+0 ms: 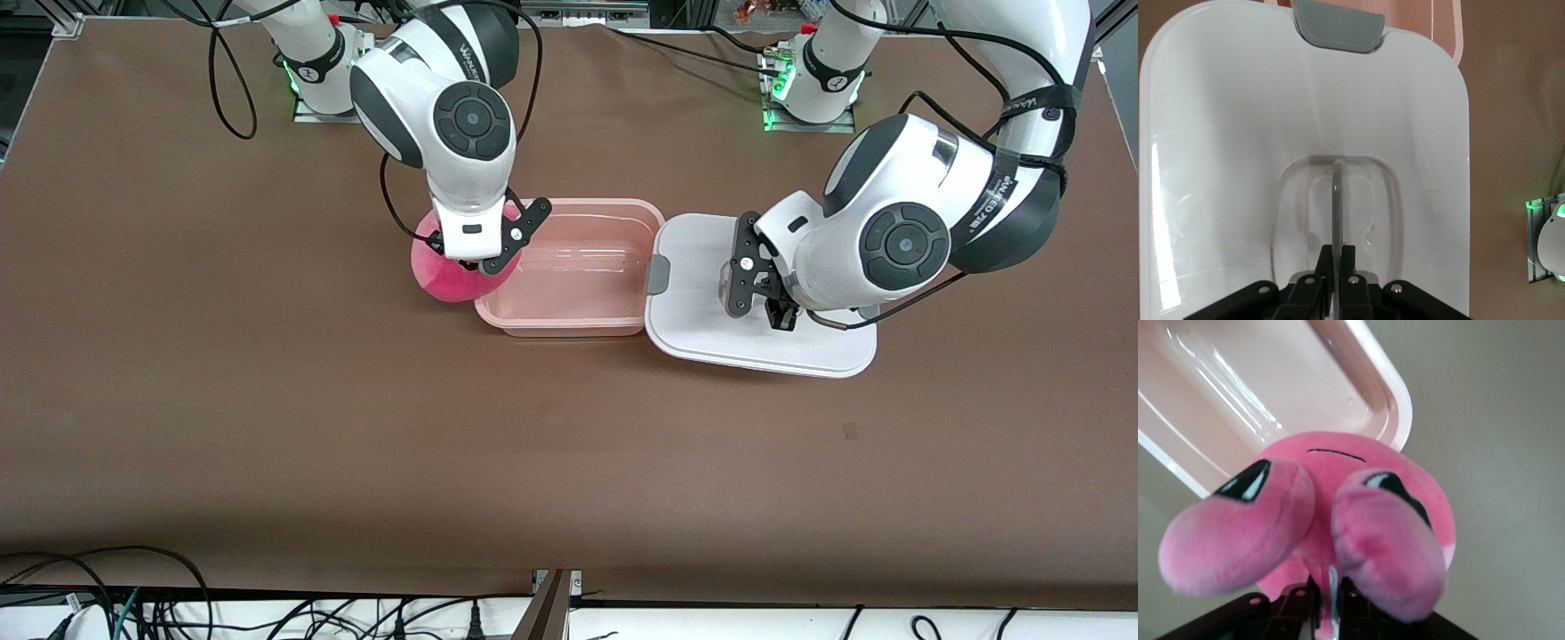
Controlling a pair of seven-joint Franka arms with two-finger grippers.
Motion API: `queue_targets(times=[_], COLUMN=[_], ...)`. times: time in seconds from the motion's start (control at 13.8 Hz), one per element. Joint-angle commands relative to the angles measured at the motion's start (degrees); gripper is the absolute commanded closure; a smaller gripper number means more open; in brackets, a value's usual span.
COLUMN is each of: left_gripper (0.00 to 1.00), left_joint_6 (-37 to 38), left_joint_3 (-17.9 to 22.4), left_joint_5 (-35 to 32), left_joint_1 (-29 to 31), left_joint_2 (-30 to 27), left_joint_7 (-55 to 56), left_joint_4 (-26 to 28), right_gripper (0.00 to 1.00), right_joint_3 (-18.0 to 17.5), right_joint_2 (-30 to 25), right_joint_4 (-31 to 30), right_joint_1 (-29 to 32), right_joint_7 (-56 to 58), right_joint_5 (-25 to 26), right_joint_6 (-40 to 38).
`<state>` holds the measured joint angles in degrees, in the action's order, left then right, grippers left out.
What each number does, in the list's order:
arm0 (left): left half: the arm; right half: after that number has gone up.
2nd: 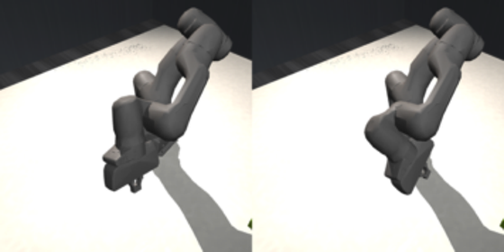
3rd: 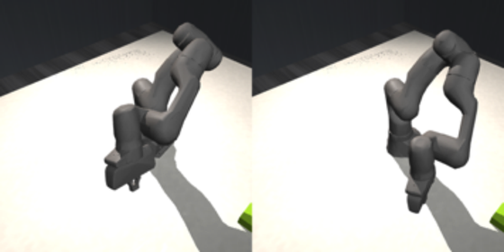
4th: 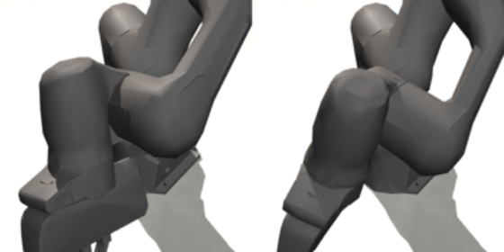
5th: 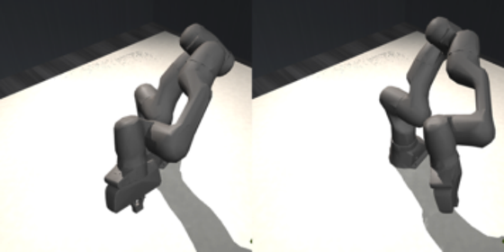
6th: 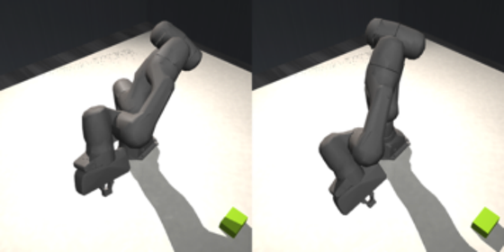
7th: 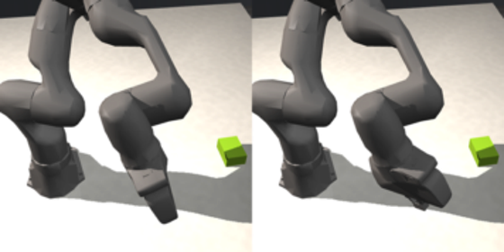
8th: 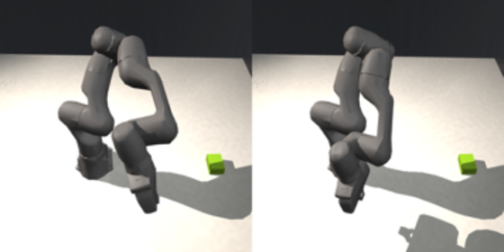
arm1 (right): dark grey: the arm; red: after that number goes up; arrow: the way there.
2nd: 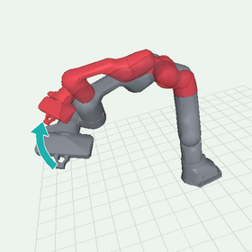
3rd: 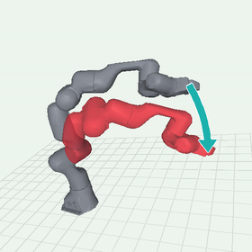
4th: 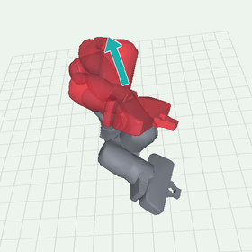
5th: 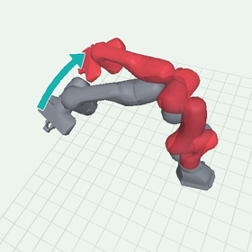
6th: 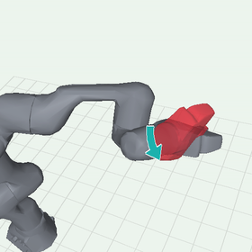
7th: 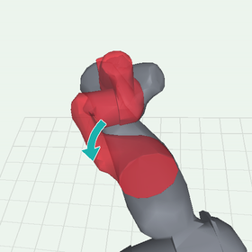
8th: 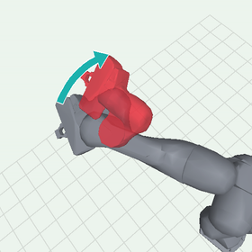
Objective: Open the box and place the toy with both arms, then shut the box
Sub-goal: 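Carry the pink toy over the open box with the right gripper, then open the right gripper to drop the toy into the box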
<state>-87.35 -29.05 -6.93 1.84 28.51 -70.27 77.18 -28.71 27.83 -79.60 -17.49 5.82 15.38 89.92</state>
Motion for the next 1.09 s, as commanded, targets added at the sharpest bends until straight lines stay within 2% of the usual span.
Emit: queue_targets(times=[0.0, 0.22, 0.51, 0.65, 1.02], left_gripper=[1.00, 1.00, 1.00, 1.00, 1.00], left_joint_6=[0.69, 0.69, 0.69, 0.69, 0.60], left_joint_3=[-0.40, -0.40, -0.40, -0.40, -0.66], left_joint_5=[1.04, 1.04, 1.13, 1.48, 4.90], left_joint_1=[0.54, 0.54, 0.54, 0.45, -0.43], left_joint_2=[0.58, 0.84, 0.84, 0.93, 0.85], left_joint_7=[-1.62, -1.62, -1.71, -1.62, -0.57], left_joint_4=[-1.24, -1.24, -1.33, -1.33, -1.33], right_gripper=[0.00, 0.00, 0.00, 0.00, 0.00], right_joint_3=[0.05, -0.12, -1.96, -1.09, 3.04], right_joint_2=[0.29, -0.58, -2.34, -2.34, -3.57], right_joint_4=[0.50, 4.62, 12.35, 15.17, 15.88], right_joint_1=[-1.84, -4.92, -5.19, -4.49, 7.35], right_joint_7=[-5.27, -11.44, -12.77, -12.68, -13.03], right_joint_5=[0.80, 0.53, 0.18, 0.27, 0.18], right_joint_6=[2.71, 0.28, -10.70, -14.84, -15.47])
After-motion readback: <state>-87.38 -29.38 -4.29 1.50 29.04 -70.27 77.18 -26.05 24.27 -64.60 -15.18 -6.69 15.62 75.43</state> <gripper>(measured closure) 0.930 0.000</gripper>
